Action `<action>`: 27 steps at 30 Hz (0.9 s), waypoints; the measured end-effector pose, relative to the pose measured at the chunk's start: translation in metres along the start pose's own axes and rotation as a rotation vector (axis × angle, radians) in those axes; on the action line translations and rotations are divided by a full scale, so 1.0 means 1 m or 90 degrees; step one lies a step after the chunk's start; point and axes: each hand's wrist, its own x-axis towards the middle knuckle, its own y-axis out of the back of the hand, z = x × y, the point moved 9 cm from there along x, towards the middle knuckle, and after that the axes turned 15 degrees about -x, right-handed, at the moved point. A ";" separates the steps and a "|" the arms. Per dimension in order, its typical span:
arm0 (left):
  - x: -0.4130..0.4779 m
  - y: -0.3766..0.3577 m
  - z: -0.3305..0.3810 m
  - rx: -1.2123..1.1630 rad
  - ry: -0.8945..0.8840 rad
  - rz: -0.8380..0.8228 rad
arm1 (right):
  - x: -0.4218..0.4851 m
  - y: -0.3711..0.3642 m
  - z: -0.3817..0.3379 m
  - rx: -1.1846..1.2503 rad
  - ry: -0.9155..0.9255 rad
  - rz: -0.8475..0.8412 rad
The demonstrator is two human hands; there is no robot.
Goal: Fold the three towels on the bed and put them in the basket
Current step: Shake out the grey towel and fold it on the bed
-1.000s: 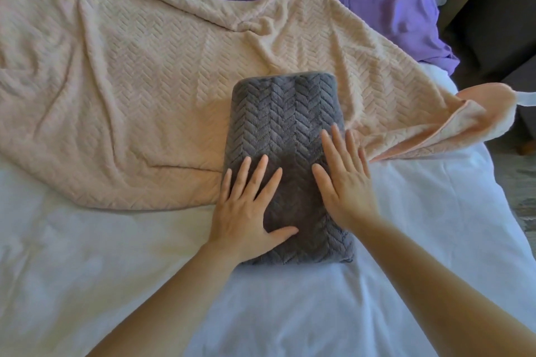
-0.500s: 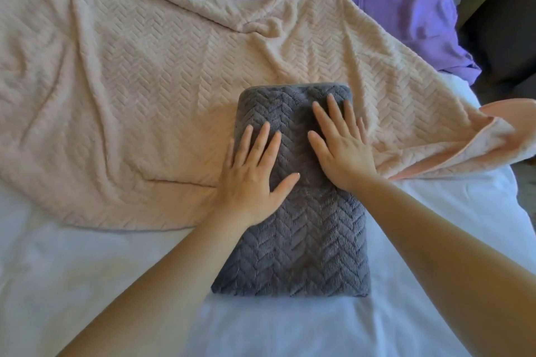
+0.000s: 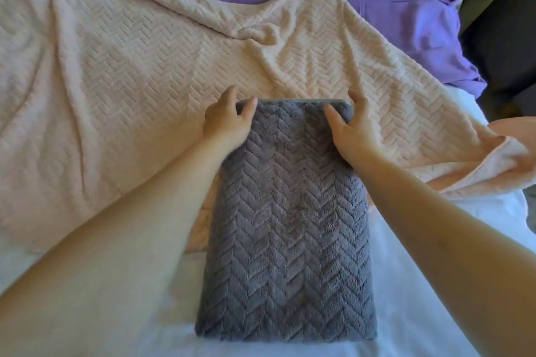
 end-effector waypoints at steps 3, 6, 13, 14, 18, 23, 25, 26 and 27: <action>0.016 -0.007 -0.007 -0.011 -0.011 -0.102 | 0.012 -0.003 0.002 -0.095 0.006 -0.017; 0.020 0.008 0.004 0.079 -0.127 -0.001 | 0.021 0.006 -0.006 -0.130 0.048 0.065; 0.007 0.010 0.011 0.322 -0.136 0.147 | 0.022 0.002 -0.004 -0.309 0.050 0.111; 0.001 0.013 0.017 0.307 -0.134 0.166 | 0.020 0.009 -0.004 -0.328 0.043 0.124; -0.057 -0.011 0.062 0.213 -0.388 0.102 | -0.017 0.017 -0.026 -0.316 0.226 0.184; -0.087 -0.064 0.010 0.372 -0.199 -0.072 | -0.051 -0.042 0.011 -0.417 0.262 -0.077; -0.080 -0.072 0.003 0.411 -0.187 -0.065 | -0.043 -0.046 0.020 -0.423 0.243 -0.089; -0.077 -0.074 0.004 0.417 -0.185 -0.064 | -0.040 -0.047 0.020 -0.420 0.244 -0.093; -0.076 -0.073 0.006 0.416 -0.185 -0.064 | -0.039 -0.046 0.017 -0.410 0.249 -0.096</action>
